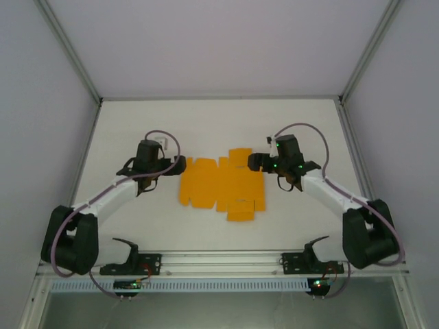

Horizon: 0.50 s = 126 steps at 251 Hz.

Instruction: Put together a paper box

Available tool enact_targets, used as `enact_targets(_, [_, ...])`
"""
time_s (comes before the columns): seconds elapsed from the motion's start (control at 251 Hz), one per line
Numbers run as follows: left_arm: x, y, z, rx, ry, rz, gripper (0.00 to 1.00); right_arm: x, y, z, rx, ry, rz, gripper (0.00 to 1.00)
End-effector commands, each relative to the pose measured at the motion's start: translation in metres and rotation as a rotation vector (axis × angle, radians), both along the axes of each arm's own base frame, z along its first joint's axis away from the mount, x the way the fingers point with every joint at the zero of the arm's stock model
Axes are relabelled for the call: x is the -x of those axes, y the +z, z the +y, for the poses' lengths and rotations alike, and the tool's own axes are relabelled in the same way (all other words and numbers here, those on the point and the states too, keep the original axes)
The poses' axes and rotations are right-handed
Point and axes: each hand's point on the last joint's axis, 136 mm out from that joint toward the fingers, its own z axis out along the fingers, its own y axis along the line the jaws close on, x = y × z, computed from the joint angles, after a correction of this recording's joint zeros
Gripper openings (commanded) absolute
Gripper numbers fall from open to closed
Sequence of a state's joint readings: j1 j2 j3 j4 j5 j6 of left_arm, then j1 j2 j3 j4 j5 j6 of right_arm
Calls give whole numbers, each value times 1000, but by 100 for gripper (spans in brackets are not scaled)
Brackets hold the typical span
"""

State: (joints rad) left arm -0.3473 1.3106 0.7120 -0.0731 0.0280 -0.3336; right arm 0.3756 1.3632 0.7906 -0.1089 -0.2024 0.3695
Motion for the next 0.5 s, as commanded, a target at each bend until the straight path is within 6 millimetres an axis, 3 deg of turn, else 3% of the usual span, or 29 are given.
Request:
enact_targets(0.0, [8, -7, -15, 79, -34, 71, 100, 8, -7, 28, -85, 90, 83, 75])
enact_targets(0.192, [16, -21, -25, 120, -69, 114, 100, 11, -49, 25, -24, 72, 201, 73])
enact_targets(0.451, [21, -35, -45, 226, -131, 171, 100, 15, -88, 11, 7, 33, 274, 72])
enact_targets(0.499, [21, -38, -49, 237, -150, 180, 96, 16, -94, 12, 2, 47, 282, 72])
